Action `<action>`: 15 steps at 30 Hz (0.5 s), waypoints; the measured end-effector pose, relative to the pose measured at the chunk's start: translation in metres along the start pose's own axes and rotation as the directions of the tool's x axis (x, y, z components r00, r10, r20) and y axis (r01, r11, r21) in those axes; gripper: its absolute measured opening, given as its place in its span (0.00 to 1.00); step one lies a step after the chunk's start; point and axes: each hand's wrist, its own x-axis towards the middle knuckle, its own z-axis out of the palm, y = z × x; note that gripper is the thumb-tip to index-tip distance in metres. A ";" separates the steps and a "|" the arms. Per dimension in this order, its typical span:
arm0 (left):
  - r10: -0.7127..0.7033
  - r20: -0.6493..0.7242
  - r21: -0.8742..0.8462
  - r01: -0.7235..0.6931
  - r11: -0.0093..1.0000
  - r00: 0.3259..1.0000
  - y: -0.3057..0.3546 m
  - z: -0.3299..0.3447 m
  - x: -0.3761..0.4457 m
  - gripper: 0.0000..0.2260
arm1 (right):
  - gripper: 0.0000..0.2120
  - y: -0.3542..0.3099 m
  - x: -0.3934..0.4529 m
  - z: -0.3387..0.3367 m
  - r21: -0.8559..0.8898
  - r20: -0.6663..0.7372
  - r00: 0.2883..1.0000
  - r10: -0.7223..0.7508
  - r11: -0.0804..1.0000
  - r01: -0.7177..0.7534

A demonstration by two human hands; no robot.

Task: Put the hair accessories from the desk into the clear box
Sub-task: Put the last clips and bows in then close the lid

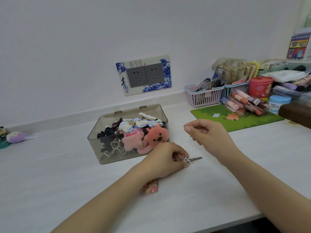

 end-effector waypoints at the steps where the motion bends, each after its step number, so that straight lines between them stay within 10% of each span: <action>1: -0.001 -0.011 -0.005 0.001 1.000 1.000 0.000 0.000 0.000 0.10 | 0.02 0.000 0.000 0.000 0.004 -0.004 1.000 0.002 1.000 -0.002; 15: 0.000 -0.165 -0.032 -0.005 0.999 0.986 0.006 -0.044 -0.008 0.10 | 0.03 -0.003 0.002 0.000 0.108 -0.032 0.999 0.038 0.994 -0.034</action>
